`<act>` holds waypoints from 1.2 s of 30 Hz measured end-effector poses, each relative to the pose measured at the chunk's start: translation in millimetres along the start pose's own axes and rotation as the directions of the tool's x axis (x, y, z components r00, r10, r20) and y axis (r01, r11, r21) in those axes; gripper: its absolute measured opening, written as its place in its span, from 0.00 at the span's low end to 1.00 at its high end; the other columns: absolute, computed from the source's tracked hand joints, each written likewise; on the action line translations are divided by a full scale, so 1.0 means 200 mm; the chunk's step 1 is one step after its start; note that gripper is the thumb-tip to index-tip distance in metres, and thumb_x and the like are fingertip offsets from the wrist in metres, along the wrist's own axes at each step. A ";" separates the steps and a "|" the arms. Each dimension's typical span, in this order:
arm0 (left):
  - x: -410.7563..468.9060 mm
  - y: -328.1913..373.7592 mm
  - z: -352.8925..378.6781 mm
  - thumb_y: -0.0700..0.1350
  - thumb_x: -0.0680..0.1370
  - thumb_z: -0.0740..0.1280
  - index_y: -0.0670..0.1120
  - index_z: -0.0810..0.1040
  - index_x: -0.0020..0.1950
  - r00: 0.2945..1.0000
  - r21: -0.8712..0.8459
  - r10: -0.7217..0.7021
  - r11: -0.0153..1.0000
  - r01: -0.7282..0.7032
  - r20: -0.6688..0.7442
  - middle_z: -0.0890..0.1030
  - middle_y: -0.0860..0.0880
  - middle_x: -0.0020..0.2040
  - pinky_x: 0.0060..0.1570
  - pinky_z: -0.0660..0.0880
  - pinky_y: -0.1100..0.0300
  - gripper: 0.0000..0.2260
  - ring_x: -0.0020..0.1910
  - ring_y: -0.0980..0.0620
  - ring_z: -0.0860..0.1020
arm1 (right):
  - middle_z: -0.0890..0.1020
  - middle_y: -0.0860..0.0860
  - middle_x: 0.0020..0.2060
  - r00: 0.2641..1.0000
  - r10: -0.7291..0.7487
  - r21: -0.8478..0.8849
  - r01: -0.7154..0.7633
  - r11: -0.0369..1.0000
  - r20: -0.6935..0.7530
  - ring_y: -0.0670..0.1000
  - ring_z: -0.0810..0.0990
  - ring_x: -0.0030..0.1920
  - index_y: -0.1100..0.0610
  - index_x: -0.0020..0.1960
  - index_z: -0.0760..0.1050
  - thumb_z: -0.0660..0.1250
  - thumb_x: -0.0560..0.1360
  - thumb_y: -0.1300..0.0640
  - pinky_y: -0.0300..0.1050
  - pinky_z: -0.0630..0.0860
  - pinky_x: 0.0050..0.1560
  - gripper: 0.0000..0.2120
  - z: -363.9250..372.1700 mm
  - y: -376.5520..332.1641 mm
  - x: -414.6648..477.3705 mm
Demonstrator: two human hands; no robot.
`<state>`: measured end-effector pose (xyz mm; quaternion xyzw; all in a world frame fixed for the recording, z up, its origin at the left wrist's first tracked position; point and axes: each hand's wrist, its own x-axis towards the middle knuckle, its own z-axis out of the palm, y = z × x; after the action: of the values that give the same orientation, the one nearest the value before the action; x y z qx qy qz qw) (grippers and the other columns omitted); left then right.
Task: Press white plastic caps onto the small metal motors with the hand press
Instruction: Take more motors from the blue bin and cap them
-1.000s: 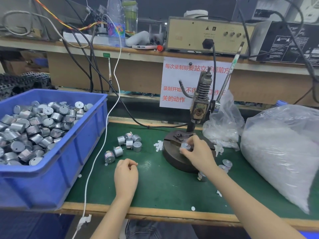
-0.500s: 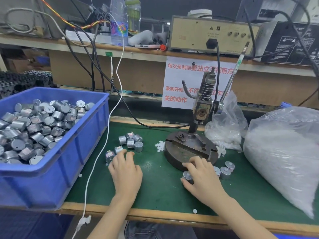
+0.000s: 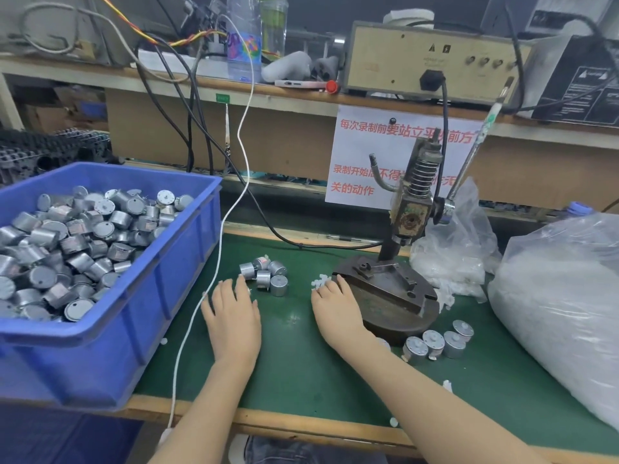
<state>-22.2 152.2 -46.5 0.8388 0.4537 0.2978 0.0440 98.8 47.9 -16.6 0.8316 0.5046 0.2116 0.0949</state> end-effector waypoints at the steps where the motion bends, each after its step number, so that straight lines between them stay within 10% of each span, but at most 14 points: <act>1: 0.01 -0.01 0.00 0.43 0.75 0.68 0.39 0.68 0.68 1.000 -0.014 -0.026 1.000 0.026 0.003 0.73 0.40 0.62 0.66 0.59 0.45 0.23 0.64 0.41 0.69 | 0.74 0.59 0.62 0.997 0.011 0.022 -0.013 1.000 0.078 0.56 0.65 0.68 0.65 0.67 0.68 0.59 0.76 0.62 0.52 0.48 0.74 0.19 0.01 -0.01 0.01; 10: 0.00 -0.01 0.00 0.41 0.74 0.68 0.42 0.76 0.57 0.998 -0.068 -0.054 0.996 0.055 0.021 0.77 0.42 0.54 0.64 0.58 0.45 0.12 0.59 0.42 0.72 | 0.70 0.61 0.65 0.977 0.018 0.081 -0.036 0.996 0.210 0.58 0.63 0.68 0.63 0.60 0.74 0.59 0.75 0.65 0.54 0.51 0.73 0.15 -0.03 -0.05 0.03; 14: -0.01 -0.01 -0.02 0.42 0.73 0.69 0.42 0.75 0.54 0.998 -0.059 -0.024 0.998 0.027 0.053 0.77 0.44 0.52 0.65 0.58 0.46 0.11 0.59 0.43 0.72 | 0.81 0.52 0.38 0.995 0.080 0.066 -0.084 0.994 0.051 0.52 0.79 0.43 0.54 0.34 0.80 0.76 0.54 0.57 0.39 0.73 0.51 0.10 -0.11 -0.06 0.01; 20: -0.02 0.00 -0.03 0.38 0.71 0.71 0.39 0.77 0.53 0.998 -0.055 0.055 0.997 -0.055 -0.002 0.77 0.42 0.47 0.65 0.61 0.44 0.12 0.51 0.41 0.75 | 0.78 0.56 0.42 0.998 0.056 0.316 -0.056 0.947 0.010 0.56 0.77 0.45 0.60 0.43 0.78 0.71 0.62 0.66 0.43 0.69 0.46 0.10 -0.08 -0.08 -0.06; 22: -0.02 0.00 -0.04 0.37 0.71 0.72 0.38 0.78 0.55 0.994 -0.073 0.095 0.993 -0.098 -0.046 0.78 0.41 0.46 0.63 0.64 0.43 0.13 0.49 0.40 0.77 | 0.76 0.57 0.53 0.999 0.028 0.562 -0.047 0.826 0.043 0.56 0.74 0.55 0.60 0.57 0.76 0.60 0.76 0.65 0.45 0.67 0.55 0.11 -0.05 -0.14 -0.09; 28: -0.05 0.02 -0.08 0.37 0.64 0.78 0.37 0.80 0.52 0.943 -0.135 0.282 0.942 -0.307 -0.179 0.80 0.42 0.42 0.47 0.75 0.46 0.18 0.41 0.41 0.80 | 0.80 0.54 0.49 0.981 0.164 0.840 -0.171 0.515 0.099 0.53 0.77 0.52 0.58 0.52 0.80 0.66 0.75 0.59 0.39 0.69 0.54 0.08 -0.04 -0.26 -0.14; 36: -0.08 0.01 -0.10 0.38 0.76 0.66 0.38 0.72 0.65 0.964 -0.557 0.263 0.797 -0.232 -0.025 0.73 0.45 0.54 0.53 0.65 0.66 0.17 0.50 0.50 0.73 | 0.77 0.53 0.52 0.988 0.145 0.826 -0.132 0.548 0.061 0.52 0.73 0.55 0.57 0.58 0.80 0.61 0.79 0.54 0.35 0.64 0.55 0.13 -0.01 -0.21 -0.16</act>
<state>-37.7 134.4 -36.0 0.8493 0.2327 0.3972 0.2585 51.4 39.6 -39.1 0.8143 0.4785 -0.0370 -0.3265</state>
